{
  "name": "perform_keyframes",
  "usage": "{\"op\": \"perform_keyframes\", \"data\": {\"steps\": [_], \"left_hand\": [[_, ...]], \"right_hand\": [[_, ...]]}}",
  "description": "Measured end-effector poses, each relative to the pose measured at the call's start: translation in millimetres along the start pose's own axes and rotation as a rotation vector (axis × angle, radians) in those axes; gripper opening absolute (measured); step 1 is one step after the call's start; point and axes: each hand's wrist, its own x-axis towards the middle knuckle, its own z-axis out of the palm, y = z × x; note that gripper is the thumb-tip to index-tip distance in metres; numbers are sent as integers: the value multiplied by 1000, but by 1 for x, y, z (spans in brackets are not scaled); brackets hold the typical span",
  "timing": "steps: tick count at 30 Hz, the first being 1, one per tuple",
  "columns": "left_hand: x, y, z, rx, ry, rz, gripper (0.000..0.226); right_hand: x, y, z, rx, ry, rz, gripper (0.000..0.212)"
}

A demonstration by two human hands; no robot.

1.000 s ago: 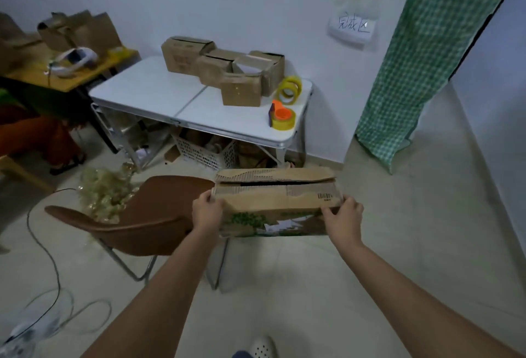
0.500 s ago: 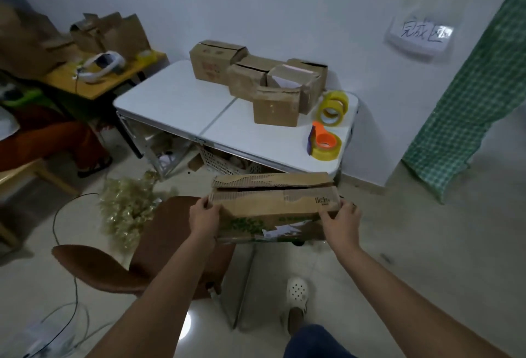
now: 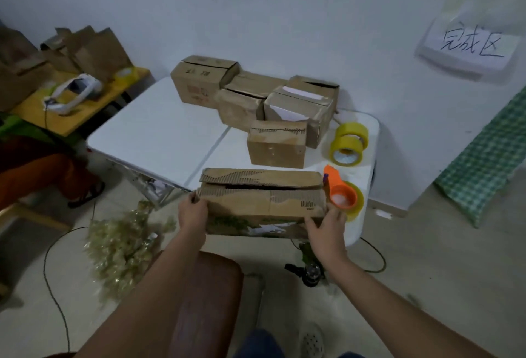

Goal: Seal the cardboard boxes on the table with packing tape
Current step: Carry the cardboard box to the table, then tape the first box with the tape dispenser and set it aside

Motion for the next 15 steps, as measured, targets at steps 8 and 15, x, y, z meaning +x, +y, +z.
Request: {"op": "perform_keyframes", "data": {"steps": [8, 15], "left_hand": [[84, 42, 28, -14, -71, 35, 44], [146, 59, 67, 46, -164, 54, 42]], "right_hand": [[64, -18, 37, -12, -29, 59, 41], [116, -20, 72, -200, -13, 168, 39]]}}
